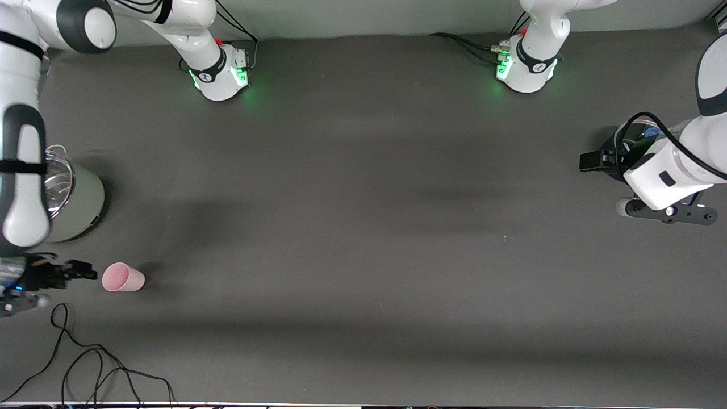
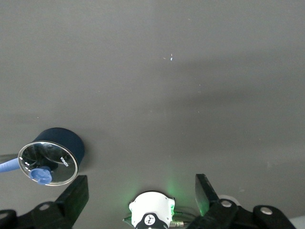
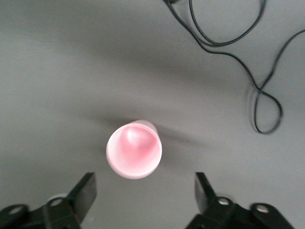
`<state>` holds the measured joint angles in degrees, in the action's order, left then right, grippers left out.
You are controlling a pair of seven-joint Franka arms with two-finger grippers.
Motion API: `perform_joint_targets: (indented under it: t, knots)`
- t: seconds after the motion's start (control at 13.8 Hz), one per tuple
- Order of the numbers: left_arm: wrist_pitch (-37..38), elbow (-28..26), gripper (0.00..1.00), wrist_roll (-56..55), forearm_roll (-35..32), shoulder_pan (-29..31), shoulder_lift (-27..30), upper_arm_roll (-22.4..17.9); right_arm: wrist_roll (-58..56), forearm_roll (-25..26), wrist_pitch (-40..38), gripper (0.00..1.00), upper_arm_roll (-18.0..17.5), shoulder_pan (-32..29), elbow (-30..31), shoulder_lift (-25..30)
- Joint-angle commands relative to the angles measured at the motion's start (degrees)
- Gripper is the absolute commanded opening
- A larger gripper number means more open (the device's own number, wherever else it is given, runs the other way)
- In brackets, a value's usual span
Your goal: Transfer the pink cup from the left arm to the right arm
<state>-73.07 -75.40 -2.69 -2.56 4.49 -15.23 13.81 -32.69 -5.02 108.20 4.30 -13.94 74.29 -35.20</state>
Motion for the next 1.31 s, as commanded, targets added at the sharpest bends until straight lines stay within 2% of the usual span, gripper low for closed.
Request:
perform_joint_targets:
  t: [0.0,0.15,0.22,0.51,0.65,0.94,1.02,1.16,1.24]
  knots:
    - [-8.7,-14.2,1.0,-3.2,0.0,0.0,9.7,-0.9,4.6,-0.3,-9.2,1.0,0.7,0.9,2.5,9.9]
    - [-15.1,-21.8,1.0,-4.0,0.3,-0.2,14.5,-0.9,9.0,-0.3,-14.7,1.0,0.6,2.4,3.8,15.4]
    - [-16.4,-23.8,1.0,-4.0,0.3,-0.2,16.0,-0.9,11.3,-0.3,-15.0,1.0,0.7,4.1,6.1,18.7]
    - [-14.4,-23.8,1.0,-3.7,0.3,-0.5,16.7,-0.7,19.3,1.0,-14.1,1.0,0.7,8.6,17.6,31.5]
    - [-14.0,-23.7,1.0,-3.6,0.3,-0.5,16.6,-0.7,23.3,3.5,-13.3,1.0,0.7,11.6,20.3,34.6]
    - [-14.3,-23.6,1.0,-3.0,0.2,-1.0,16.3,-1.0,27.1,3.6,-13.3,1.0,0.5,13.3,20.5,35.2]
    - [-14.3,-23.6,1.0,-3.0,0.1,-2.6,16.5,-2.5,28.9,3.6,-13.3,1.0,0.4,13.8,20.3,35.0]
    - [-15.6,-23.6,0.99,-2.2,0.0,-12.4,16.6,-12.5,31.7,3.8,-13.3,1.0,0.3,15.8,18.4,34.2]
    - [-17.5,-23.7,0.99,-0.1,0.2,-14.3,16.7,-15.2,31.9,3.8,-13.3,1.0,0.3,16.0,17.7,33.5]
